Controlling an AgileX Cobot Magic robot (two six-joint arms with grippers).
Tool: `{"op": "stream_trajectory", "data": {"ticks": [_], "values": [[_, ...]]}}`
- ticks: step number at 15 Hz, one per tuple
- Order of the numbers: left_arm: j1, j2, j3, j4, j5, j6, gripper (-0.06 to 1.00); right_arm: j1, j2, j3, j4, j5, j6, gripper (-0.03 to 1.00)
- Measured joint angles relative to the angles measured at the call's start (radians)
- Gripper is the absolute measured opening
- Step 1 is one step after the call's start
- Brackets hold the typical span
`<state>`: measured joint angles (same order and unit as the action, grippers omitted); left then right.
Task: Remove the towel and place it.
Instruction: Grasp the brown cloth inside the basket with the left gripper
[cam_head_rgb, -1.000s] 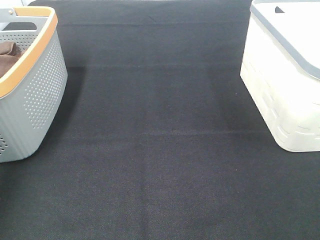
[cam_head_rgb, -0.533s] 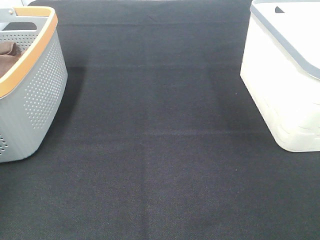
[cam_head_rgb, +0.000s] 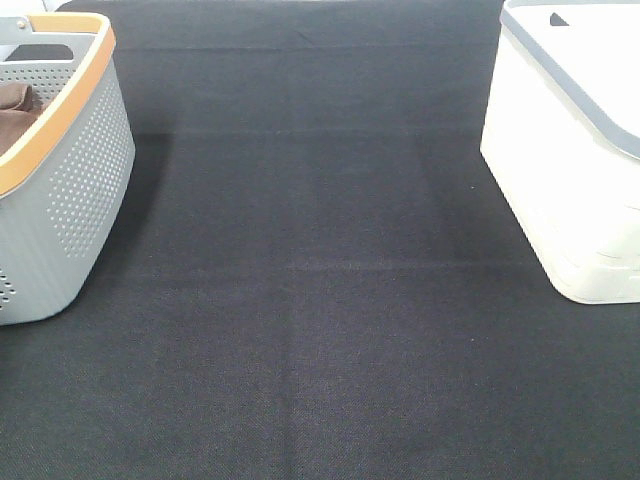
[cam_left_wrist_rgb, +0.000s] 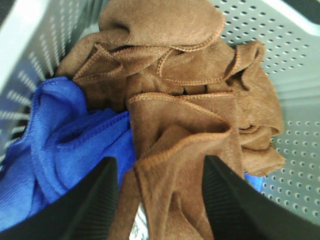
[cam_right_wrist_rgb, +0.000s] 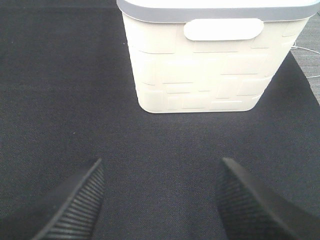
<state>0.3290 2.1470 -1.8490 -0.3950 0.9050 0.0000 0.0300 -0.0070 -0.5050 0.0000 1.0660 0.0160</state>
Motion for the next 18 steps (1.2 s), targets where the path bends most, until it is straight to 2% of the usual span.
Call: {"op": "stream_trajectory", "data": {"ticks": [3,6,8,11,13,18], "values": [[0.0,0.031,-0.002,-0.003,-0.005,0.0,0.5,0.0,0.0,0.0,0.0,0.0,0.0,0.62],[0.0,0.049,-0.002,-0.038,-0.019,0.0,0.51,0.0,0.0,0.0,0.0,0.0,0.0,0.62],[0.0,0.064,-0.002,-0.091,-0.023,0.018,0.51,0.0,0.0,0.0,0.0,0.0,0.0,0.62],[-0.004,0.076,-0.002,-0.1,-0.046,0.027,0.48,0.0,0.0,0.0,0.0,0.0,0.0,0.62],[-0.015,0.076,-0.002,-0.1,-0.062,0.044,0.37,0.0,0.0,0.0,0.0,0.0,0.0,0.62],[-0.046,0.076,-0.002,-0.1,-0.072,0.118,0.0,0.0,0.0,0.0,0.0,0.0,0.0,0.62]]}}
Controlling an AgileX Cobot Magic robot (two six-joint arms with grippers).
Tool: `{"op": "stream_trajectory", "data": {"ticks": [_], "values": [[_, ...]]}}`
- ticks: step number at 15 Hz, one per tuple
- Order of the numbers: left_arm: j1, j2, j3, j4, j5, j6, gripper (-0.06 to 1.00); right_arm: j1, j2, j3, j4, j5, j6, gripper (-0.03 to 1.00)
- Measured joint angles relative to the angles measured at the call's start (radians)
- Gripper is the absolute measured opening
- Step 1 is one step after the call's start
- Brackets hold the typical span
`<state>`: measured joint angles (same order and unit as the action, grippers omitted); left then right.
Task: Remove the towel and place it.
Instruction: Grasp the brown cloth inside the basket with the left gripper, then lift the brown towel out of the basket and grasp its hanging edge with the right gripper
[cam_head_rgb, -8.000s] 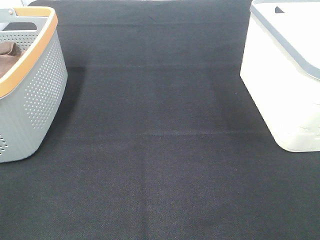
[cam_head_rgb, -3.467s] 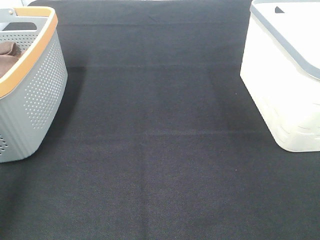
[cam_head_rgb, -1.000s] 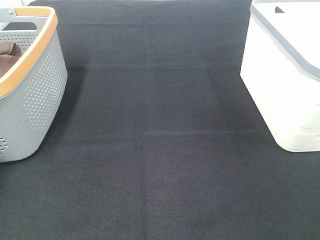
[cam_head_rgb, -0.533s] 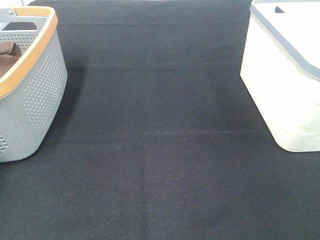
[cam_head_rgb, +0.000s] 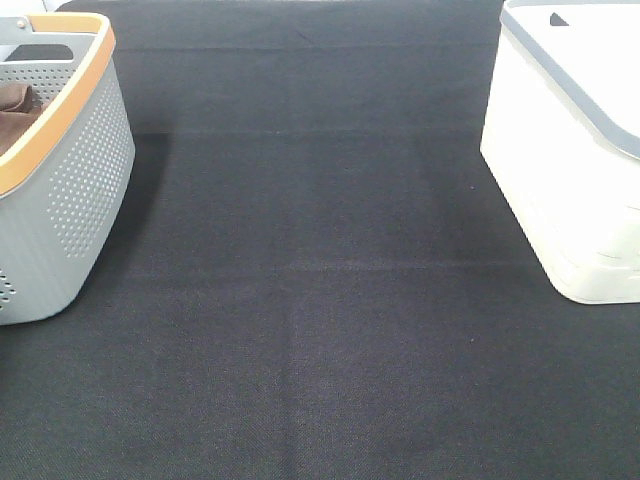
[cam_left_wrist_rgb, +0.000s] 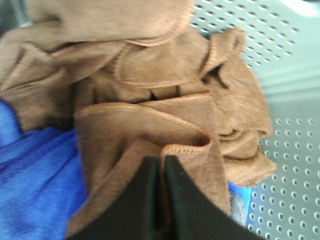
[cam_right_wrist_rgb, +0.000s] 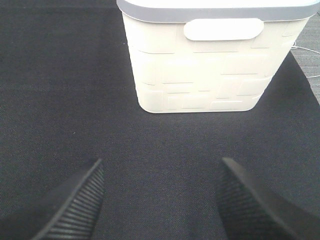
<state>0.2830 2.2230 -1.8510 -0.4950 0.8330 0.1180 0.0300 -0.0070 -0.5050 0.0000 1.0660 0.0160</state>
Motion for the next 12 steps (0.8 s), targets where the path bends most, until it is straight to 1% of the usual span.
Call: {"op": "stream_trajectory", "data": {"ticks": [4,6,8,10,12], "values": [[0.0,-0.028,0.0,0.011,0.006,0.015,0.0,0.0,0.0,0.0,0.0,0.0,0.0,0.62],[0.0,-0.094,-0.005,0.012,0.044,0.054,0.0,0.0,0.0,0.0,0.0,0.0,0.0,0.62],[0.0,-0.134,-0.006,0.012,0.062,0.068,0.0,0.0,0.0,0.0,0.0,0.0,0.0,0.62],[0.0,-0.211,-0.007,-0.01,0.081,0.081,0.0,0.0,0.0,0.0,0.0,0.0,0.0,0.62],[0.0,-0.304,-0.007,-0.065,0.085,0.095,0.0,0.0,0.0,0.0,0.0,0.0,0.0,0.62]]}}
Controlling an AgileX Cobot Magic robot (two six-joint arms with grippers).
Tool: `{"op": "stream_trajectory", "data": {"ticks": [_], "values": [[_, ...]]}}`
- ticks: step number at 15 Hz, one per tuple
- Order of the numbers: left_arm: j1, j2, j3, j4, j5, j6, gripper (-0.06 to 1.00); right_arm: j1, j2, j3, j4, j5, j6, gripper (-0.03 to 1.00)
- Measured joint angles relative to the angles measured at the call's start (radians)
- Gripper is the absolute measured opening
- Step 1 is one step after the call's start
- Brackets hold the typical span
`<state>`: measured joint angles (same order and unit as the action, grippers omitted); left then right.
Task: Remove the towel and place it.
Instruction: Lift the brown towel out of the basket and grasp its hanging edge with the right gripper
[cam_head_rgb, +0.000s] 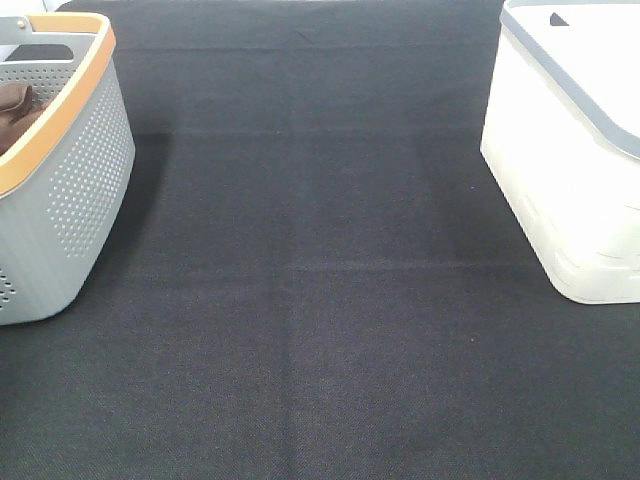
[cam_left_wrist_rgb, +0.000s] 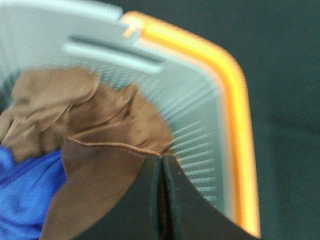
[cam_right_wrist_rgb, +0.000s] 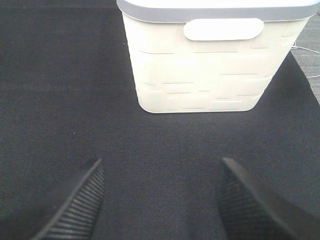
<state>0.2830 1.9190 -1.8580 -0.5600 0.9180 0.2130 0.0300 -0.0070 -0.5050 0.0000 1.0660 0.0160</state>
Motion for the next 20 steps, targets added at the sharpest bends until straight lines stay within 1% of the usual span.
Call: {"op": "stream_trajectory", "data": {"ticks": [2,3,4,8,10,12,13,15,16,18,20], "values": [[0.0,-0.089,0.0,-0.082,-0.002,0.05,0.0,0.0,0.0,0.0,0.0,0.0,0.0,0.62],[0.0,-0.16,0.0,-0.166,-0.021,0.1,0.0,0.0,0.0,0.0,0.0,0.0,0.0,0.62],[0.0,-0.198,0.0,-0.225,-0.038,0.13,0.0,0.0,0.0,0.0,0.0,0.0,0.0,0.62],[-0.01,-0.32,0.0,-0.511,-0.096,0.28,0.0,0.0,0.003,0.0,0.093,-0.001,0.0,0.62],[-0.064,-0.347,-0.001,-0.618,-0.137,0.352,0.0,0.0,0.049,0.0,0.148,-0.011,0.0,0.62],[-0.158,-0.353,-0.005,-0.65,-0.193,0.405,0.0,0.0,0.121,0.0,0.19,-0.029,-0.022,0.62],[-0.237,-0.352,-0.005,-0.651,-0.231,0.419,0.0,0.0,0.189,0.0,0.233,-0.033,-0.063,0.62],[-0.347,-0.348,-0.005,-0.652,-0.29,0.46,0.0,0.0,0.276,-0.006,0.316,-0.056,-0.166,0.62],[-0.401,-0.343,-0.005,-0.652,-0.319,0.477,0.0,0.0,0.326,-0.008,0.388,-0.088,-0.227,0.62],[-0.486,-0.324,-0.005,-0.634,-0.353,0.484,0.0,0.0,0.423,-0.009,0.573,-0.146,-0.352,0.62],[-0.552,-0.298,-0.005,-0.609,-0.364,0.476,0.0,0.0,0.523,-0.011,0.759,-0.171,-0.524,0.62]]}}
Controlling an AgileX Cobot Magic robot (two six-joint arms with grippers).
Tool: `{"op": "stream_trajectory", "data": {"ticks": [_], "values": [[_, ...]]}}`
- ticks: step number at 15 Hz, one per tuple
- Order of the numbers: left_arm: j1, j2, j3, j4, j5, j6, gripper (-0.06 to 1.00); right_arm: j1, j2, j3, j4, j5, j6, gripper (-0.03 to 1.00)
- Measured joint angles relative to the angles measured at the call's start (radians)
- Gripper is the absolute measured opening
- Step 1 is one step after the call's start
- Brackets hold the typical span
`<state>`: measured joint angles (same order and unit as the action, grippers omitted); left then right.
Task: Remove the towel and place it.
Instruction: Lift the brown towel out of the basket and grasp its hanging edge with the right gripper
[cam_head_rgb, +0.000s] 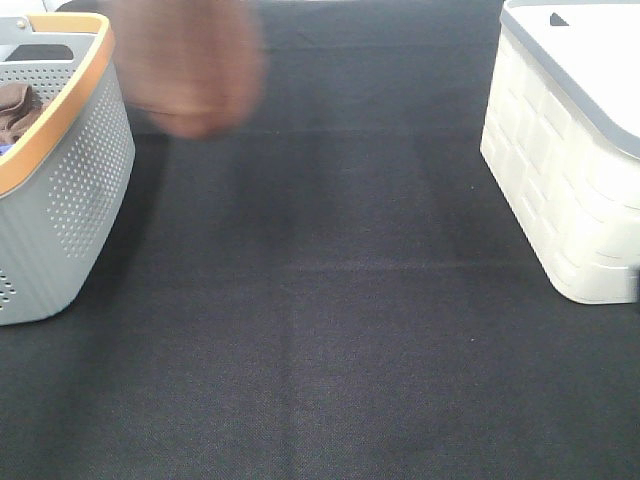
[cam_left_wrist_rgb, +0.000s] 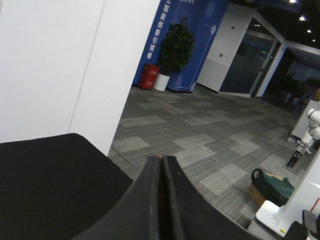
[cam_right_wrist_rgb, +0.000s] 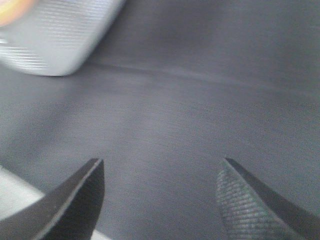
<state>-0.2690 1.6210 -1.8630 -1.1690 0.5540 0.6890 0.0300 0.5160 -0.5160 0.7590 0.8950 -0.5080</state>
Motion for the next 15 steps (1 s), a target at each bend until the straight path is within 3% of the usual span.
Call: {"op": "stream_trajectory", "data": {"ticks": [5,8,10,13,15], "values": [[-0.118,0.079,0.0,0.016,-0.007,-0.012,0.0,0.0,0.258,-0.114,0.448,-0.034,-0.532,0.61],[-0.154,0.103,0.0,0.022,-0.018,-0.03,0.0,0.03,0.348,-0.197,0.476,-0.027,-0.606,0.61],[-0.186,0.115,0.0,0.033,-0.044,-0.033,0.0,0.153,0.434,-0.275,0.464,-0.055,-0.661,0.61],[-0.213,0.121,0.0,0.033,-0.081,-0.035,0.0,0.377,0.555,-0.362,0.35,-0.208,-0.682,0.61],[-0.216,0.121,0.0,0.033,-0.085,-0.035,0.0,0.515,0.665,-0.391,0.326,-0.377,-0.682,0.61]]}}
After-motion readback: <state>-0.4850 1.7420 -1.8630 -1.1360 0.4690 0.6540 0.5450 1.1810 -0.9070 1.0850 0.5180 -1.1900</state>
